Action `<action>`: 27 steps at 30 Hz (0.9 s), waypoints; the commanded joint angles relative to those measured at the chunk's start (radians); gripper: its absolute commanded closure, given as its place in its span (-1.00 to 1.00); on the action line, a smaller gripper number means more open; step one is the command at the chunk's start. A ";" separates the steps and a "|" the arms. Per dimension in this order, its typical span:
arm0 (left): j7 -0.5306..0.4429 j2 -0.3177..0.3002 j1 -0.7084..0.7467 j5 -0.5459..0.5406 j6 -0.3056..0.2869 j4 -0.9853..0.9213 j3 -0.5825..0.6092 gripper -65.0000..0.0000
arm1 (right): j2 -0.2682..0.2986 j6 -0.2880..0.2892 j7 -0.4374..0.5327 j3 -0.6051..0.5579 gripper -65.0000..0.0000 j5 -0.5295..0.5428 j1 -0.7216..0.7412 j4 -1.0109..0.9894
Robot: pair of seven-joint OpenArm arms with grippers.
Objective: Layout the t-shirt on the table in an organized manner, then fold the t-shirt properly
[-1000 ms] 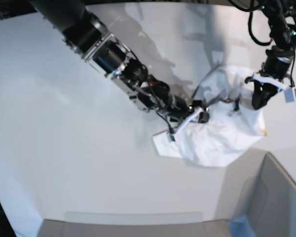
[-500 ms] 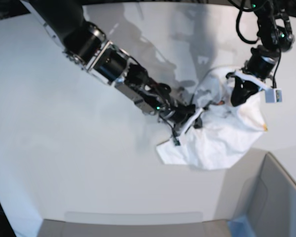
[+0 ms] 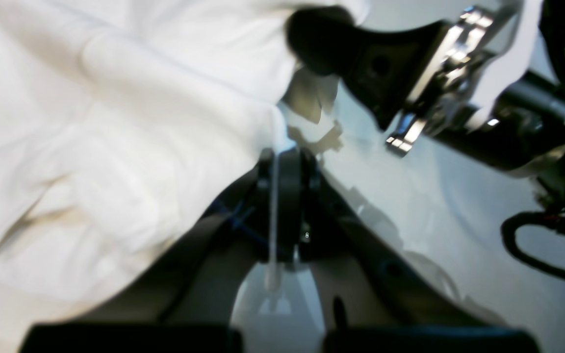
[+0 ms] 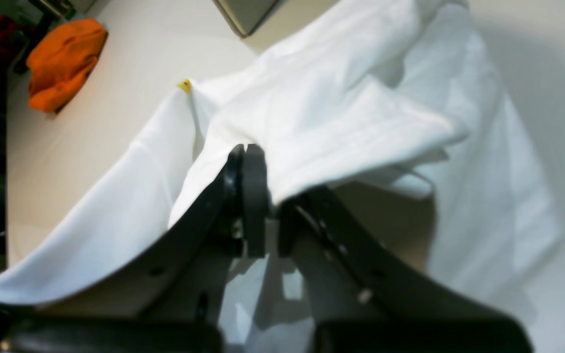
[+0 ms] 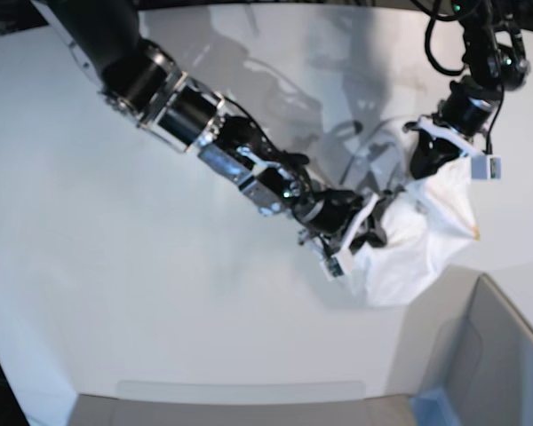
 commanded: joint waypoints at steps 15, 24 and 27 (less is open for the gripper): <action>-0.024 -0.010 -0.009 -0.015 -0.001 0.018 -0.278 1.00 | 0.085 0.008 -0.023 0.145 1.00 0.006 -0.021 0.178; -0.033 -0.010 -0.110 -0.019 -0.002 0.018 -0.513 1.00 | 0.124 0.008 -0.029 0.228 1.00 0.006 -0.071 0.224; -0.034 -0.010 -0.140 -0.087 -0.004 0.018 -0.615 1.00 | 0.132 0.008 -0.045 0.303 1.00 0.006 -0.096 0.256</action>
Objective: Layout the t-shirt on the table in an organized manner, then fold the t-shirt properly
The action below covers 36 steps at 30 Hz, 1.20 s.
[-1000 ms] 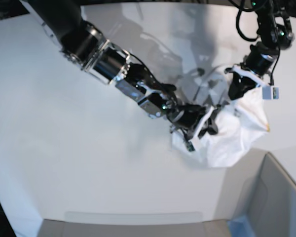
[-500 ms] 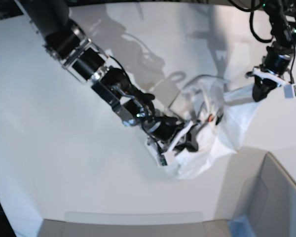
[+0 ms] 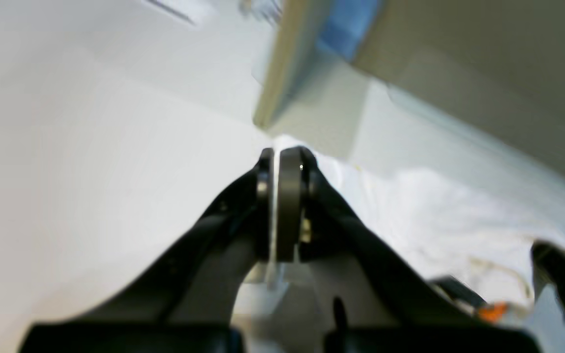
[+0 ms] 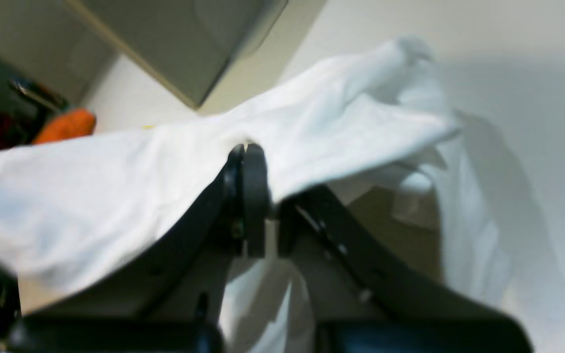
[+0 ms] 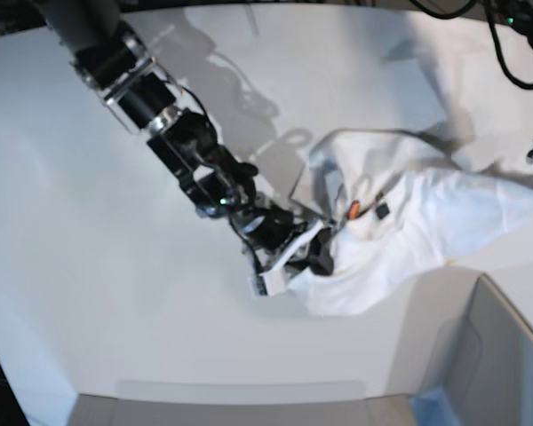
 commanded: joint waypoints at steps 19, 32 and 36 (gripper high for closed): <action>0.240 0.031 0.107 -0.133 -0.008 0.005 -0.031 1.00 | 0.073 0.014 -0.082 0.093 1.00 0.003 -0.055 0.013; 0.294 0.028 0.103 0.235 -0.006 0.006 0.199 0.59 | 0.102 0.014 -0.082 0.094 0.25 0.003 -0.109 0.092; 0.282 0.028 0.101 0.289 -0.006 0.006 0.200 0.62 | 0.106 0.014 -0.082 0.094 0.25 0.001 -0.131 0.148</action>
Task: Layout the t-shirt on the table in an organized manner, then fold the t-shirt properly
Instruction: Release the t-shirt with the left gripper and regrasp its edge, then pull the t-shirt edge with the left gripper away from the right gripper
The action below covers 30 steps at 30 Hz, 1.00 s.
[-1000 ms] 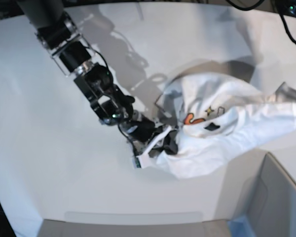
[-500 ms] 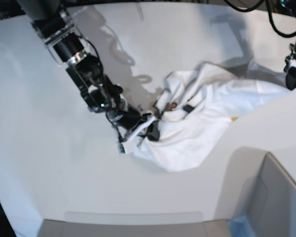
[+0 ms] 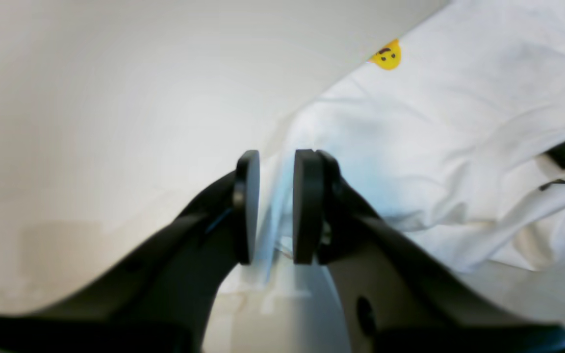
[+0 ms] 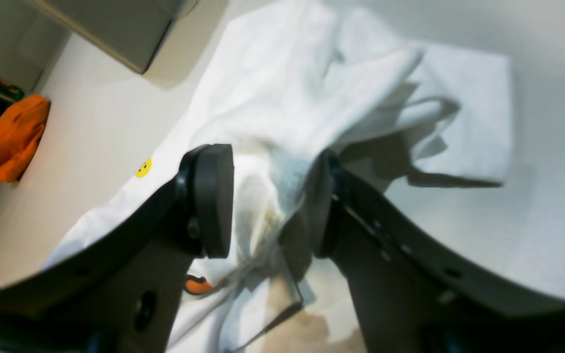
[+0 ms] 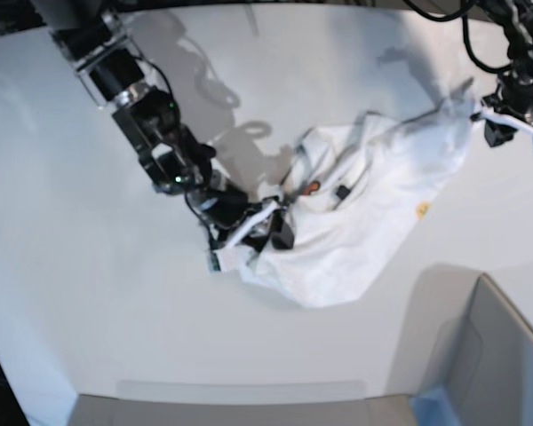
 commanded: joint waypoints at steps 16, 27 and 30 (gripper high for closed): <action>-0.100 -0.217 -0.004 -0.023 0.037 0.026 0.490 0.84 | -0.006 0.021 0.021 0.088 0.25 0.006 -0.040 0.056; 0.011 -0.235 -0.126 -0.021 0.179 0.025 0.791 0.85 | 0.019 0.021 0.021 0.091 0.25 0.008 -0.054 0.053; 0.092 -0.209 -0.173 -0.021 0.245 0.023 0.789 0.83 | 0.019 0.021 0.021 0.088 0.25 0.008 -0.054 0.056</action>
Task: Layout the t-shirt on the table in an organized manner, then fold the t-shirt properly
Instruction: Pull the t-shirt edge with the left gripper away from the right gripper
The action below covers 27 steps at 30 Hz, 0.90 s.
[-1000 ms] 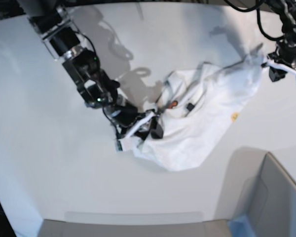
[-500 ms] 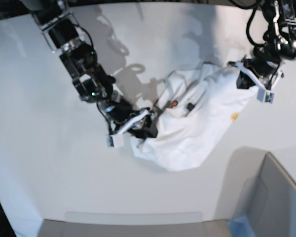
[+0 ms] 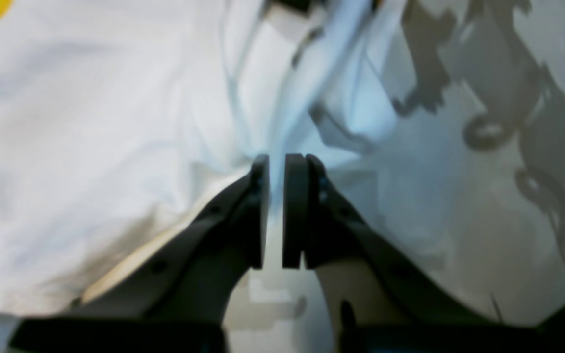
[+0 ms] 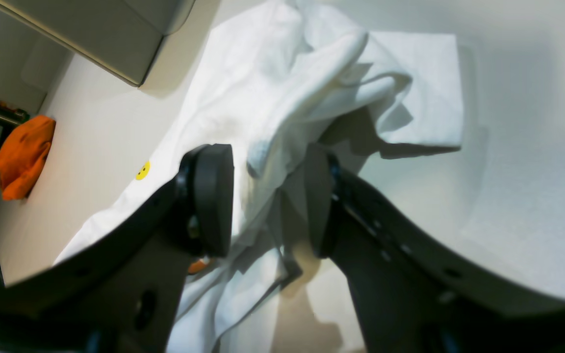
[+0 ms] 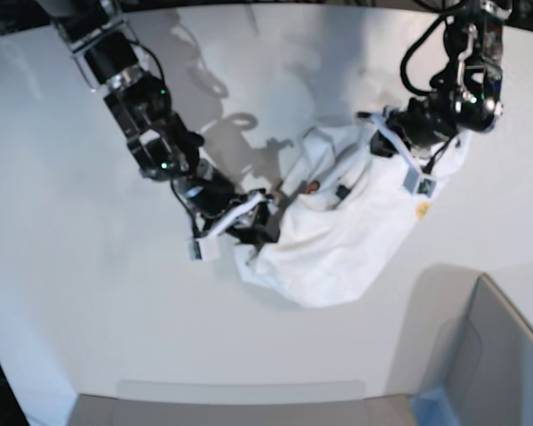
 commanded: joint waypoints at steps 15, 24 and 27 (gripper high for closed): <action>-0.049 0.045 0.015 -0.020 -0.204 0.015 -0.170 0.60 | 0.030 0.012 0.024 0.009 0.25 0.008 -0.002 0.034; -0.069 0.045 0.048 -0.012 -0.204 0.015 -0.152 0.34 | 0.075 0.012 0.024 0.008 0.25 0.010 -0.004 0.066; -0.114 0.006 0.048 -0.009 -0.202 0.014 -0.068 0.35 | 0.081 0.012 0.024 0.008 0.25 0.010 -0.005 0.066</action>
